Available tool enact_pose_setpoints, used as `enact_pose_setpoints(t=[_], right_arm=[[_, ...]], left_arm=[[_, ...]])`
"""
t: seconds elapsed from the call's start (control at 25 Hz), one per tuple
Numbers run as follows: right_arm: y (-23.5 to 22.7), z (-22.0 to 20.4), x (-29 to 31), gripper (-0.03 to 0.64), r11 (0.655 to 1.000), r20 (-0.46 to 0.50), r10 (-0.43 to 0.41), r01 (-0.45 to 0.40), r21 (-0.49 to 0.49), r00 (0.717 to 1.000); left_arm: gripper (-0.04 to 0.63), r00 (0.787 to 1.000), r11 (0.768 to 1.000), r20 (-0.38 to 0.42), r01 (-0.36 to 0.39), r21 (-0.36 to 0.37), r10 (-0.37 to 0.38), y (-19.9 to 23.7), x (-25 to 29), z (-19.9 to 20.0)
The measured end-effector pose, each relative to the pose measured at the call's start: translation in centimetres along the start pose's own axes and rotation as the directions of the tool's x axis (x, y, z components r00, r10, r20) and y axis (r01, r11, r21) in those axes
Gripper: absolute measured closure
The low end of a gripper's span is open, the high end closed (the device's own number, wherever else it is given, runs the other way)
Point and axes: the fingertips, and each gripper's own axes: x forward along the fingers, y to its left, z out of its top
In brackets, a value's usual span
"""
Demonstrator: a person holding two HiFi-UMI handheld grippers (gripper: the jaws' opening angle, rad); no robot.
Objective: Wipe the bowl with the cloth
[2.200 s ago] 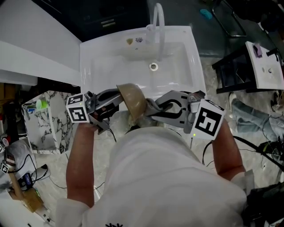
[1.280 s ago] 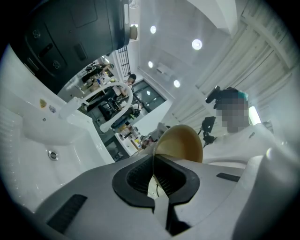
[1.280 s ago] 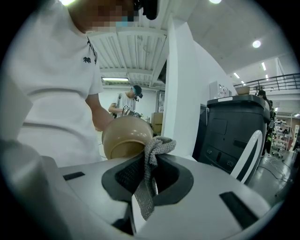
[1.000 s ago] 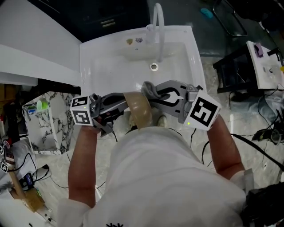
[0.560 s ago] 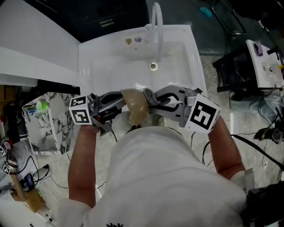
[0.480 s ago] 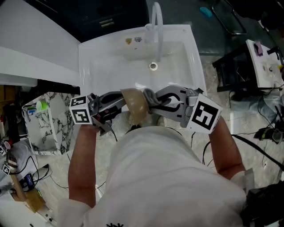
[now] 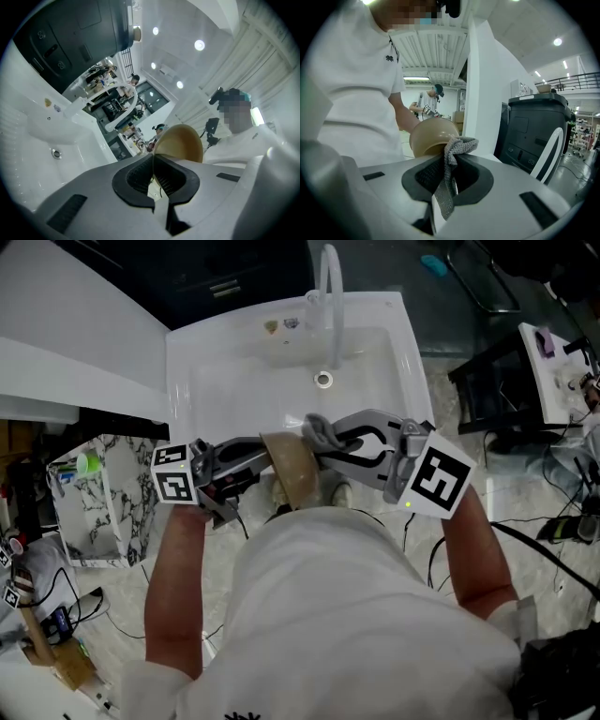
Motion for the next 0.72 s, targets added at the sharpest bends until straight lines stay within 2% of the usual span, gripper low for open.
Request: enact_pose_setpoints(t=[0.16, 0.44, 0.72], right_arm=[[0.1, -0.3, 0.6, 0.571, 1.0, -0.015, -0.016, 0.016, 0.003, 1.0], [1.6, -1.4, 1.8, 0.571, 1.0, -0.06, 0.025, -0.025, 0.003, 0.998], [2.6, -1.8, 2.2, 0.571, 0.998, -0.08, 0.058, -0.056, 0.024, 0.995]], left_arm=[[0.577, 1.0, 1.0, 0.002, 0.024, 0.017, -0.025, -0.9, 0.3, 0.2], [0.577, 0.999, 0.999, 0.034, 0.026, 0.018, -0.027, -1.3, -0.3, 0.4], [0.577, 0.996, 1.0, 0.083, -0.015, -0.004, 0.015, -0.3, -1.3, 1.0]])
